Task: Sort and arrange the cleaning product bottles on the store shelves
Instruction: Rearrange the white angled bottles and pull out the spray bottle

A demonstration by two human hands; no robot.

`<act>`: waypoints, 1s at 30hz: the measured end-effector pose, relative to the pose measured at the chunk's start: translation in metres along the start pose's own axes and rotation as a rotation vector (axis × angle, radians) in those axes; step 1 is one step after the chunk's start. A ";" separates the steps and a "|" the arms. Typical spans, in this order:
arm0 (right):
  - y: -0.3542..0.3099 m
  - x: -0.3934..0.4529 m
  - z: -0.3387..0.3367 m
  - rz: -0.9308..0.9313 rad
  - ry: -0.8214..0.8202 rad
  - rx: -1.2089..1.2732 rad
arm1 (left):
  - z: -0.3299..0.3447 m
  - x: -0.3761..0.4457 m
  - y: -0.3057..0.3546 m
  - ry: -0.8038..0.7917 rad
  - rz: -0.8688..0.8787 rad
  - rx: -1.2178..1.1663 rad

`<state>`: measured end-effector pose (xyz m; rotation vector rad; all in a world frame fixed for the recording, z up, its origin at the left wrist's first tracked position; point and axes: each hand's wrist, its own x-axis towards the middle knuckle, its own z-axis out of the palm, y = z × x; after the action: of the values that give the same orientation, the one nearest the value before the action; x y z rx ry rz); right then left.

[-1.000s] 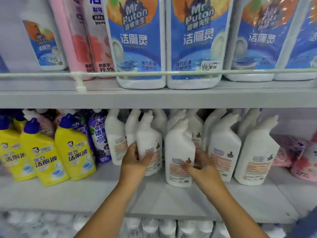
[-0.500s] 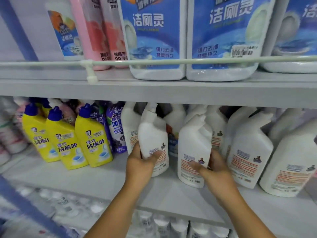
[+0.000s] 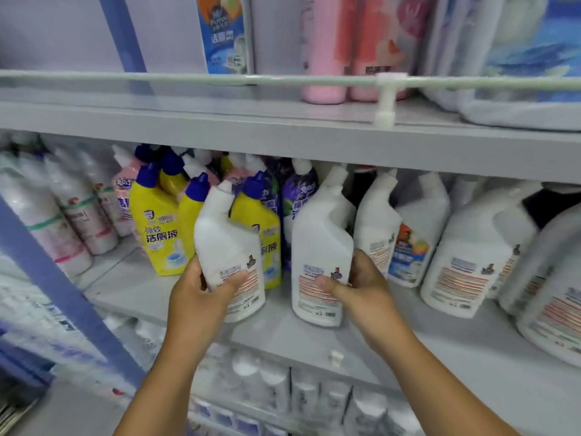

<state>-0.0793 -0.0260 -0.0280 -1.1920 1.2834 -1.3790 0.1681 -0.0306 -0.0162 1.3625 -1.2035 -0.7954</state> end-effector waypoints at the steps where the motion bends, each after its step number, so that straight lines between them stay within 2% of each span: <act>1: 0.000 0.003 0.011 0.002 -0.002 0.002 | -0.007 0.006 -0.003 -0.009 0.001 0.005; 6: 0.005 0.015 0.057 0.010 0.008 -0.030 | -0.034 0.030 -0.023 -0.080 -0.004 -0.004; 12: 0.007 0.019 0.071 0.041 -0.037 -0.044 | -0.028 0.033 -0.039 -0.137 0.018 -0.008; 15: 0.005 0.016 0.062 0.050 -0.036 -0.141 | -0.020 0.026 -0.045 0.020 0.086 0.003; 18: 0.005 0.008 0.035 0.030 0.057 -0.226 | -0.010 -0.003 -0.037 0.296 0.271 0.045; 19: 0.004 0.006 0.023 0.021 0.101 -0.235 | -0.002 -0.017 -0.029 0.328 0.353 0.025; 21: -0.004 0.002 -0.004 -0.022 0.177 -0.206 | 0.025 -0.040 -0.010 0.232 0.505 -0.080; 22: -0.009 0.001 -0.019 -0.053 0.217 -0.191 | 0.042 -0.046 0.002 0.153 0.515 -0.128; 26: -0.032 0.000 -0.073 -0.169 0.367 -0.190 | 0.107 -0.047 0.026 -0.189 0.390 -0.163; 30: -0.050 -0.009 -0.105 -0.245 0.434 -0.185 | 0.173 -0.018 0.032 -0.301 0.327 -0.134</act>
<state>-0.1814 0.0022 0.0203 -1.2475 1.6349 -1.7993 -0.0061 -0.0594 -0.0191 0.9258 -1.5308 -0.8461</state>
